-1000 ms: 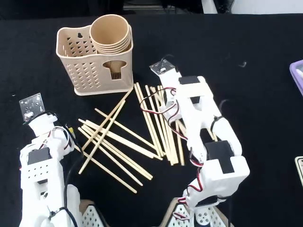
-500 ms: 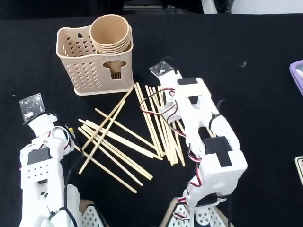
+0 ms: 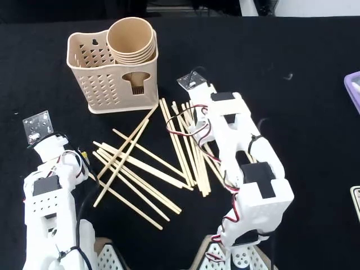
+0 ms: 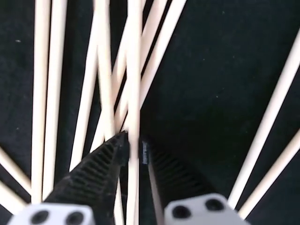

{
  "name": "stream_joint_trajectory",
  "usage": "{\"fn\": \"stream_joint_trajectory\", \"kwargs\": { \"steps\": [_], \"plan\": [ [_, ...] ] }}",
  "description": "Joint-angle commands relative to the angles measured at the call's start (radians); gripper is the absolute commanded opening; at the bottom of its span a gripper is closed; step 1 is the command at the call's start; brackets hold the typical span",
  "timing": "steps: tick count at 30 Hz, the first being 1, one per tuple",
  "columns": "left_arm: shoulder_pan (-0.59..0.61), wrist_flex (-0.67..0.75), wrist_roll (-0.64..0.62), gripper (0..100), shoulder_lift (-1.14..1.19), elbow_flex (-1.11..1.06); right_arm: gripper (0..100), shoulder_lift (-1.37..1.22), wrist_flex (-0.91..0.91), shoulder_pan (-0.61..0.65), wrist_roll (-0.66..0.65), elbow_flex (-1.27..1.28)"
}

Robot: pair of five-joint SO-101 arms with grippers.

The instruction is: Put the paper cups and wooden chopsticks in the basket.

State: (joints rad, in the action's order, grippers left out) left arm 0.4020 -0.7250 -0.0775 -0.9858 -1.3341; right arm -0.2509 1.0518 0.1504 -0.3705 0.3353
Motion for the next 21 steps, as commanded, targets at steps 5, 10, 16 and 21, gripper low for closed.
{"fn": "stream_joint_trajectory", "kwargs": {
  "steps": [5,10,16,21],
  "plan": [
    [0.001,0.020,0.002,19,-0.018,0.005,1.1,0.220,0.017,-0.051,-0.054,-0.025],
    [-0.001,0.020,0.002,19,-0.018,0.005,1.1,0.326,0.072,-0.068,-0.084,-0.025],
    [0.002,0.020,0.002,19,-0.018,0.005,1.1,0.562,0.210,-0.044,-0.078,-0.093],
    [-0.001,0.041,0.002,19,-0.018,-0.008,1.1,0.825,0.298,0.094,-0.071,-0.188]
  ]
}}
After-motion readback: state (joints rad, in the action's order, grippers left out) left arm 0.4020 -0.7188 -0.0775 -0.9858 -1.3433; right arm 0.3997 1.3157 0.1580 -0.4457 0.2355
